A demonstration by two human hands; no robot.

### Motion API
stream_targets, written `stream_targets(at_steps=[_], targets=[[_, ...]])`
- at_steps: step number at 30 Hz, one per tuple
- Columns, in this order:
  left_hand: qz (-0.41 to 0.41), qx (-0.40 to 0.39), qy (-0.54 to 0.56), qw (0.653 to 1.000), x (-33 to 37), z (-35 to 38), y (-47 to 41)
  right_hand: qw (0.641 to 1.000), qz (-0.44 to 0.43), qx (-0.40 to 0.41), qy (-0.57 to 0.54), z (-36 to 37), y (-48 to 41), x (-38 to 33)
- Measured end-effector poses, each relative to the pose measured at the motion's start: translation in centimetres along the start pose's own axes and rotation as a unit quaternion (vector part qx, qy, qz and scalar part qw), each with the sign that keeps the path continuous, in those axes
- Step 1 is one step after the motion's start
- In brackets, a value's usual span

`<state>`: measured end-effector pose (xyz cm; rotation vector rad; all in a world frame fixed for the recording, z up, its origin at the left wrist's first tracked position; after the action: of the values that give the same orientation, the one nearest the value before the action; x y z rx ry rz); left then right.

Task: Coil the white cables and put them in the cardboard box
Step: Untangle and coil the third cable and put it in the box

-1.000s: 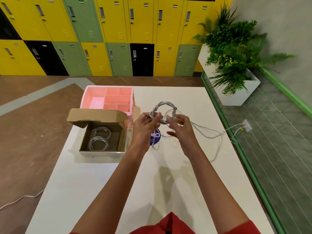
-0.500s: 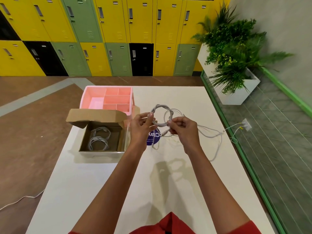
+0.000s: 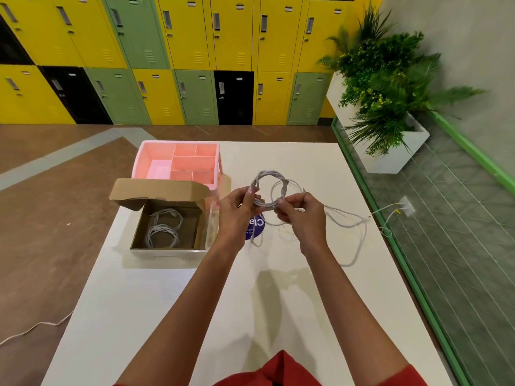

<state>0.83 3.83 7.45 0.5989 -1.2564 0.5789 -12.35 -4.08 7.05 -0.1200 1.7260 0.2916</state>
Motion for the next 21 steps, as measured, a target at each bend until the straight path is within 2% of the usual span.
stream_targets(at_steps=[6,13,21], targets=[[-0.019,-0.014,0.024,0.999,0.0,-0.1,-0.1,0.983,0.094,-0.012,-0.157,0.6,0.3,0.3],[-0.018,-0.035,0.035,0.999,0.2,0.2,0.2,0.957,0.124,-0.028,-0.259,0.9,0.5,0.6],[-0.033,-0.039,0.056,0.997,-0.1,0.3,0.3,0.945,0.118,-0.154,-0.262,1.2,0.4,0.1]])
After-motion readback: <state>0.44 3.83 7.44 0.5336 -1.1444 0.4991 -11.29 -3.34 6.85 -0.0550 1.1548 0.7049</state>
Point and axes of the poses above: each hand's wrist, its own y-axis away from the middle knuckle, its own z-axis out of the palm, x = y × z, the point moved 5 cm from there along -y, towards the middle knuckle, and after that the axes turned 7 degrees about y, right-handed, at the moved point
